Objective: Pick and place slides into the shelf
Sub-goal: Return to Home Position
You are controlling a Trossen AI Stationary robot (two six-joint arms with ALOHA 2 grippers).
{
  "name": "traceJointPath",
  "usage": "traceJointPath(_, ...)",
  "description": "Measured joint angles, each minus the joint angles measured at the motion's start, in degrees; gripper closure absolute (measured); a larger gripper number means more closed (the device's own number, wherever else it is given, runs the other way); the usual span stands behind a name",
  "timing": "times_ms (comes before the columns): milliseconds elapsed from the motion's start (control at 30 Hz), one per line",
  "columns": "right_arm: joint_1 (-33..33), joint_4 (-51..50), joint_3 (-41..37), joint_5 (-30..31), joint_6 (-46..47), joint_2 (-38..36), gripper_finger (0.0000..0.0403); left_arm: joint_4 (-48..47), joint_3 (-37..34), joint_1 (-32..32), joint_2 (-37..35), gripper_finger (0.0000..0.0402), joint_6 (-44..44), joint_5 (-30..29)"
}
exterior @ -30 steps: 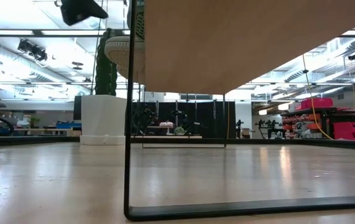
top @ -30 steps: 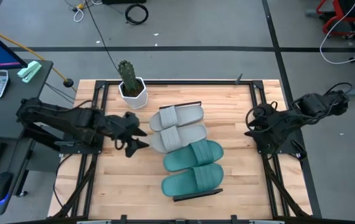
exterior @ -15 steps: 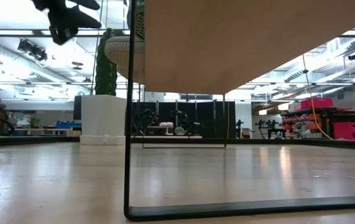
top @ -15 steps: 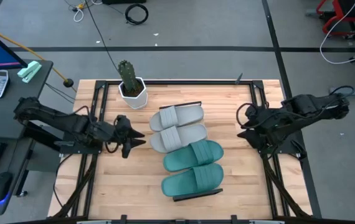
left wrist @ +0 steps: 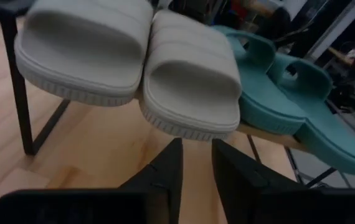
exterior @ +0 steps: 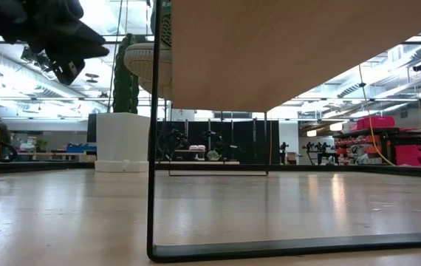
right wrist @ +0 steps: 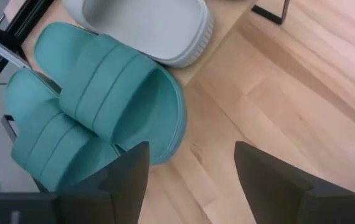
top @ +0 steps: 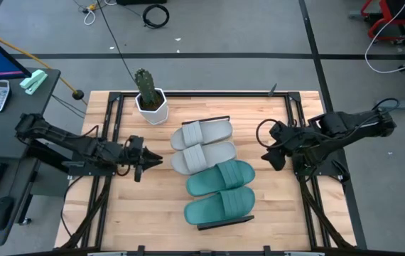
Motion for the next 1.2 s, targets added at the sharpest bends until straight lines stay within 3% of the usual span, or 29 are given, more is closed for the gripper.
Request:
traceJointPath(333,-2.11,0.0,0.0,-0.37,6.42,1.03,0.0161,7.12,-7.21,0.76,-13.58,0.0368,8.41,1.35)
traceJointPath(667,-6.04,3.06,0.0,-2.08,7.17,3.87,0.0161,7.48,-11.65,4.53,-24.22,0.0393,16.69,3.07)
traceJointPath(867,-8.86,4.68,0.0,-5.05,6.74,5.23,0.0161,16.23,-15.44,9.04,-25.32,0.0388,22.49,8.12)
traceJointPath(1200,-11.53,4.72,0.0,-5.9,6.72,4.88,0.0161,16.43,-18.4,15.66,-25.17,0.0396,21.14,15.16)
